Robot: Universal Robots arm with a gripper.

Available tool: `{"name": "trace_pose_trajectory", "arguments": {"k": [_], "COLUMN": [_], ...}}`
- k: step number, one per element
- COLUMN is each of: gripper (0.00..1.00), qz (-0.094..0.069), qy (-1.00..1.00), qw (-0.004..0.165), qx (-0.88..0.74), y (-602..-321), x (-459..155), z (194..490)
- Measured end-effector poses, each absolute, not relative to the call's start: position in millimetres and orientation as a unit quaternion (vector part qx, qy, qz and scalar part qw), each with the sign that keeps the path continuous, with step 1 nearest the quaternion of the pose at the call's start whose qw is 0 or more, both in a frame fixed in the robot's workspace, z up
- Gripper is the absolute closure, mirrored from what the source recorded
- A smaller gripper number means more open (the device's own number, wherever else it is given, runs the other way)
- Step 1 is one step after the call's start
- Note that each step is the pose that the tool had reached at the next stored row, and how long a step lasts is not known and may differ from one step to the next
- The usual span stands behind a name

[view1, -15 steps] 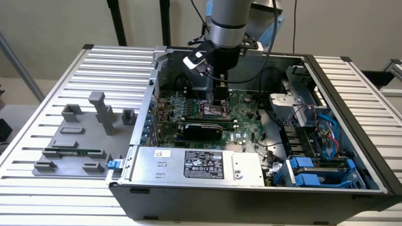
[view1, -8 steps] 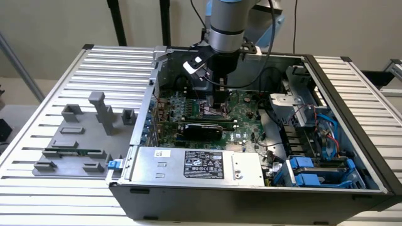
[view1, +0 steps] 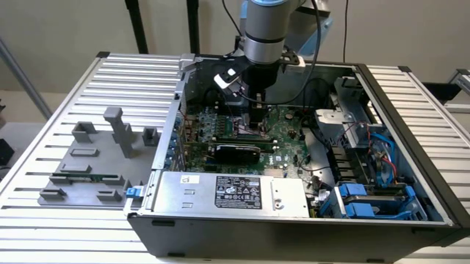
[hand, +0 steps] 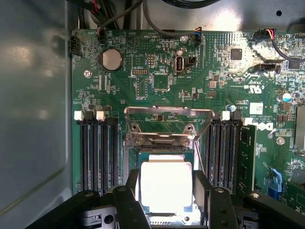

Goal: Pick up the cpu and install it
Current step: 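Place the cpu into insertion slot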

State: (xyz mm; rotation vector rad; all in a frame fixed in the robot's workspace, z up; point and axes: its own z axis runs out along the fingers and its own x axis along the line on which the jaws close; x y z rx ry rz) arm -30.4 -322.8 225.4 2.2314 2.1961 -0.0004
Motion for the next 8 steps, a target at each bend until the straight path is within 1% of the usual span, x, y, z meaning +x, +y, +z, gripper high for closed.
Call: {"name": "trace_pose_trajectory", "arguments": {"k": [8], "gripper": [0.45], "qz": [-0.008], "qy": [0.701], "qw": [0.012], "qx": [0.713], "y": [-322.8], "x": [-30.4], "z": [218.6]}}
